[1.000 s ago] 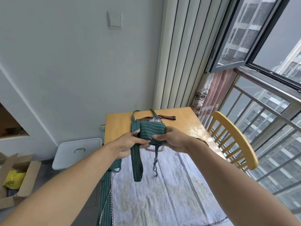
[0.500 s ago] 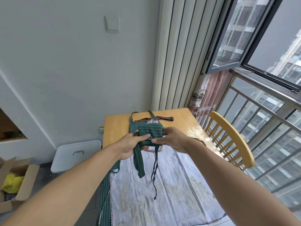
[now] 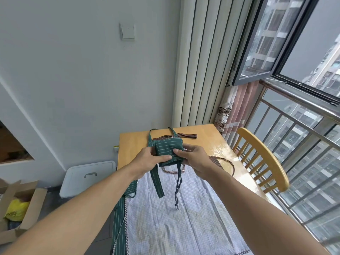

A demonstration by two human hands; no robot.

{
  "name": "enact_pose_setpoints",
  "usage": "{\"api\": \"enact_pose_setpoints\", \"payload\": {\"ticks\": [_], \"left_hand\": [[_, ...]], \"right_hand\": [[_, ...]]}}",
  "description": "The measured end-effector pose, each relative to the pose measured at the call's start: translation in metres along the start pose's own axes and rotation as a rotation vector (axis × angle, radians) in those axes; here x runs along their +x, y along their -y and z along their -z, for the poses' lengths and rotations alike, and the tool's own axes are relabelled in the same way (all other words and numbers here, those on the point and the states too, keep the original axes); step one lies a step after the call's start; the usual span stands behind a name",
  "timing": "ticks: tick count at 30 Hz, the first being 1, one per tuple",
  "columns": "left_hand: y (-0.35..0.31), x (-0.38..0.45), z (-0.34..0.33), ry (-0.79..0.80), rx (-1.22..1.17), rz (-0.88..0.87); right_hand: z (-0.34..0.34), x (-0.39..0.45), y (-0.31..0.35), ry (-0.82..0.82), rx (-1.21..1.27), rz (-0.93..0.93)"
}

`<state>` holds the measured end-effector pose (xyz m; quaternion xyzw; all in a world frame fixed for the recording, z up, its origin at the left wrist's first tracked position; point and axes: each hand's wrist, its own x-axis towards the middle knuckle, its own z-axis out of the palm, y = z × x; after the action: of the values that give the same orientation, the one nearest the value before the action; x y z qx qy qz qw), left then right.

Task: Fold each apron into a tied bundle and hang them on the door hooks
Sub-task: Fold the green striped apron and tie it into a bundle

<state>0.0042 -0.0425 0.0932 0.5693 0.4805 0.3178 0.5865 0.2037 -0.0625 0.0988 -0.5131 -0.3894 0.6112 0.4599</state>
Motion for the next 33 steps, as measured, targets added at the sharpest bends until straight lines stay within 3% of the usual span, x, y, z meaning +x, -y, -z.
{"api": "enact_pose_setpoints", "payload": {"ticks": [5,11,17,21,24,27,30,33], "left_hand": [[0.0,0.002,-0.001,-0.094,-0.143,0.013],[0.001,0.013,0.003,-0.308,-0.204,0.048],[0.002,0.015,0.004,-0.398,-0.133,0.043],[0.003,0.013,0.011,-0.497,0.144,0.009],[0.0,0.007,0.012,-0.381,0.425,-0.114],[-0.01,-0.002,0.012,-0.109,0.491,-0.193],[-0.024,-0.012,0.012,0.1,0.487,-0.245],[-0.039,-0.023,0.01,0.199,0.482,-0.262]], "right_hand": [[0.002,-0.001,0.0,0.034,-0.048,0.067],[-0.002,-0.017,-0.016,-0.045,-0.509,0.03],[-0.007,-0.015,-0.025,-0.19,-0.909,0.146],[-0.01,-0.023,-0.015,-0.204,-1.195,0.283],[-0.018,-0.031,0.015,-0.01,-1.252,0.409],[-0.024,-0.031,0.06,0.192,-1.338,0.379],[-0.015,-0.019,0.093,0.208,-1.335,0.377],[-0.003,-0.008,0.105,0.199,-1.144,0.389]]}}
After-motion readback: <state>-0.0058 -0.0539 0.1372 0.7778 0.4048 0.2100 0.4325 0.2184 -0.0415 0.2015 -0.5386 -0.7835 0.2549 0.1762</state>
